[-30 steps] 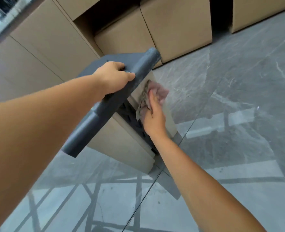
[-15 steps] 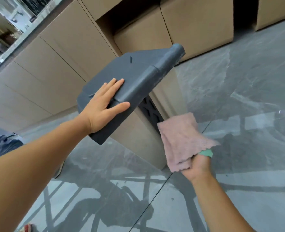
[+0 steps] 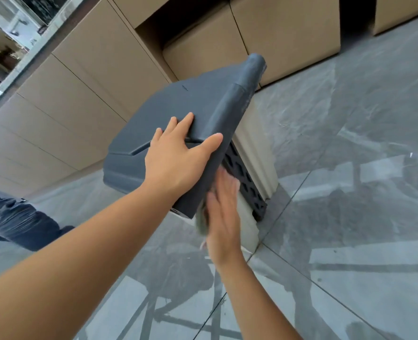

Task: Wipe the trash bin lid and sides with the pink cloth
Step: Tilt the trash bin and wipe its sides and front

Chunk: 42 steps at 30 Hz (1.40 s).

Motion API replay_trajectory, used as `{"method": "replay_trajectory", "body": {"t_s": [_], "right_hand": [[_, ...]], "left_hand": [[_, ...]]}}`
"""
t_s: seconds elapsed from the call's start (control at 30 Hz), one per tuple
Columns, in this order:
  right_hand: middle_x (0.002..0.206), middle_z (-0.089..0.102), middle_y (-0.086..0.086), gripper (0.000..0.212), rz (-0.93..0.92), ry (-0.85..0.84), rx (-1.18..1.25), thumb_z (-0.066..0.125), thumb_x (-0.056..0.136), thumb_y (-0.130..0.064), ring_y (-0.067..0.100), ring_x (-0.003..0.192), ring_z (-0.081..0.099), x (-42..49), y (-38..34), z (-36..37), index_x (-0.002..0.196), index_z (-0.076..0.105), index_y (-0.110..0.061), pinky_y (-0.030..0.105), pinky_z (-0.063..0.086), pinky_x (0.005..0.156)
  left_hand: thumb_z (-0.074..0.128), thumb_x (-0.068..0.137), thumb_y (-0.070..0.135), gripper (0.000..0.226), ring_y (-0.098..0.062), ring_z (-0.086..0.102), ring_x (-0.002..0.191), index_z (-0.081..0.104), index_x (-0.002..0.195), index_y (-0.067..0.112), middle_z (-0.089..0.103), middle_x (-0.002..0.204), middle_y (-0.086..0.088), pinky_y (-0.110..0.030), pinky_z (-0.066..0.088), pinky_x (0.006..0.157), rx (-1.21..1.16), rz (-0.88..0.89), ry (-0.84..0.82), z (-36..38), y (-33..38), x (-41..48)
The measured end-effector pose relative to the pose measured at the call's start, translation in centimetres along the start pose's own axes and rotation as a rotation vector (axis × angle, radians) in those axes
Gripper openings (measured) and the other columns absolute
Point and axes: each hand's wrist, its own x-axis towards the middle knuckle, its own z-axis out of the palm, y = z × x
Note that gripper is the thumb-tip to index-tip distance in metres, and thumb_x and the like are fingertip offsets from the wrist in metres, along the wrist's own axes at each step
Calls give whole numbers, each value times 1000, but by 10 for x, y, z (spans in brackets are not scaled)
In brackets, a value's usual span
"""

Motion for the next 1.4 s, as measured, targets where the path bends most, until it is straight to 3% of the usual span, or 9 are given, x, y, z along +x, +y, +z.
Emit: {"method": "replay_trajectory", "body": {"t_s": [0.2,0.37,0.57,0.63,0.7,0.83,1.07,1.27,1.4], "right_hand": [[148,45,-13,46,-222,108,-6,32,108,-32,27,141,43,12,12,7,152,30,-45,52,35,116],[169,14,9,69,229,41,-301,49,103,-21,29,157,17,-25,111,-8,159,9,-15,54,26,124],[150,52,16,43,883,482,283,36,109,-24,36,117,62,-6,149,-34,152,41,-19,41,56,90],[149,48,-9,45,811,387,142,34,108,-35,16,109,60,2,126,-26,153,37,-35,22,56,73],[152,38,-22,44,548,259,34,29,106,-45,8,139,44,6,89,-6,150,33,-47,27,51,99],[149,48,6,48,-45,159,-41,28,104,-28,23,143,38,18,12,47,149,41,-18,52,32,117],[162,35,15,56,-250,-5,-278,30,101,-17,30,155,24,5,66,16,155,33,-2,51,19,126],[168,24,4,53,678,274,-189,23,110,-28,25,155,24,-40,162,-32,161,14,-20,43,26,124],[166,26,15,54,745,434,-78,29,108,-13,29,150,33,-30,146,-14,161,17,-13,42,30,123]], "left_hand": [[42,83,68,76,-28,30,139,34,151,33,49,133,8,-50,31,111,123,79,26,8,11,-4],[53,87,63,71,-20,33,142,35,151,39,42,152,13,-35,27,108,18,-49,22,-5,-6,9],[49,88,64,72,-23,27,146,32,152,37,41,151,15,-45,26,114,49,-44,14,-5,-9,15],[47,88,65,73,-26,27,146,31,153,36,43,148,14,-50,27,114,71,-32,-5,-5,-10,15],[45,86,66,75,-26,26,146,30,153,36,41,151,13,-50,27,115,79,-25,-12,-5,-11,15],[47,86,67,74,-23,22,149,30,153,39,34,157,16,-47,24,117,68,-54,1,-5,-11,18],[50,89,62,65,-22,31,142,38,148,38,47,145,10,-40,28,106,23,-37,23,-3,-11,16],[50,87,63,68,-21,35,140,38,148,37,50,139,14,-42,30,109,-9,-29,26,-4,-13,16],[50,87,64,72,-18,27,146,34,151,37,39,152,16,-42,26,113,-11,-42,22,-3,-12,17]]}}
